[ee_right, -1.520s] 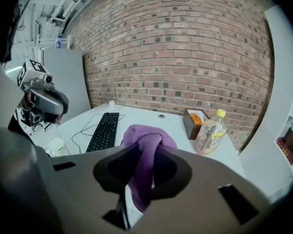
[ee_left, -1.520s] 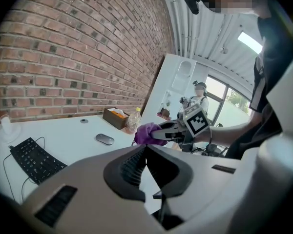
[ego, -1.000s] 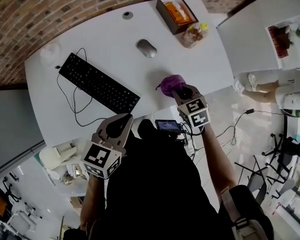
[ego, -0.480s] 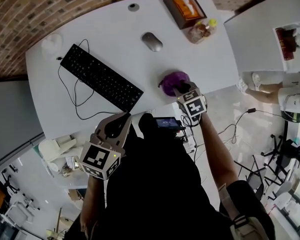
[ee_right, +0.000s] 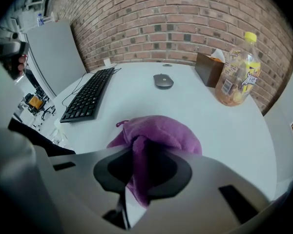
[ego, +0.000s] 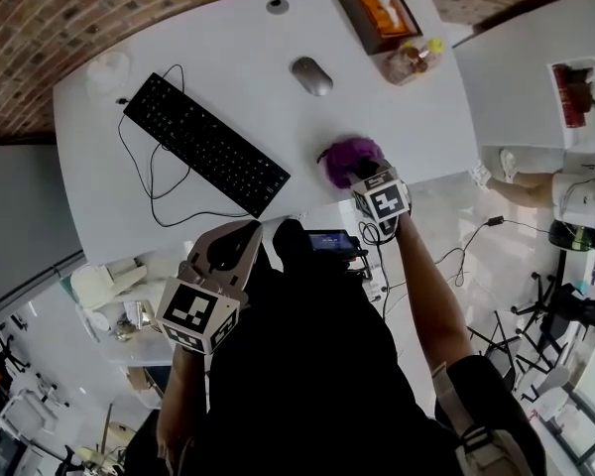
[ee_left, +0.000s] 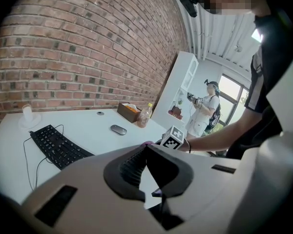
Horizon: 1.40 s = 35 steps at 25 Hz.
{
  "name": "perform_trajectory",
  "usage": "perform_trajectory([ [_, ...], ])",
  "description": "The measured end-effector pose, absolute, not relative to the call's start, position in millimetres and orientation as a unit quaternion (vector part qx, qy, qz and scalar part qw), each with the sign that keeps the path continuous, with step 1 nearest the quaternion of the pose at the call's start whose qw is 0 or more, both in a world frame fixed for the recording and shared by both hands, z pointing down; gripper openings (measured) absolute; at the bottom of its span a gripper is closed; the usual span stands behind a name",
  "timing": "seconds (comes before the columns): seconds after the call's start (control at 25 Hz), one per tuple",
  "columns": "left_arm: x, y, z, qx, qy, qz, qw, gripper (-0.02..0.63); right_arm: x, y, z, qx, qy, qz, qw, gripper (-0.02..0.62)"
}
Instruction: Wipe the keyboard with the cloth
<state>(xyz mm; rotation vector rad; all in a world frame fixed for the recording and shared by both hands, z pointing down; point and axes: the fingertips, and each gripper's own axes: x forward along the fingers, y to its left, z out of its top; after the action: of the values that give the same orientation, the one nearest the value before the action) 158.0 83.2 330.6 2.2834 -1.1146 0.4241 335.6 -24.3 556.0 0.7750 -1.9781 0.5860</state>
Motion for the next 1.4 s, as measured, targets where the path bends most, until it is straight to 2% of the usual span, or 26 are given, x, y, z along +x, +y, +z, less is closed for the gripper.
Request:
perform_trajectory([
  [0.24,156,88,326,0.854,-0.415,0.155,0.273,0.015,337,-25,553,0.324,-0.792,0.228,0.465,0.08],
  [0.76,155,98,319,0.861,-0.414,0.149,0.256,0.015,348,-18,530,0.34,-0.788,0.227,0.46,0.141],
  [1.2,170,89,314,0.876,-0.398,0.141,0.233,0.015,362,-12,487,0.365,-0.805,0.217,0.414,0.138],
  [1.4,177,86,310,0.884,-0.388,0.138,0.223,0.015,352,-14,447,0.37,-0.826,0.186,0.382,0.112],
])
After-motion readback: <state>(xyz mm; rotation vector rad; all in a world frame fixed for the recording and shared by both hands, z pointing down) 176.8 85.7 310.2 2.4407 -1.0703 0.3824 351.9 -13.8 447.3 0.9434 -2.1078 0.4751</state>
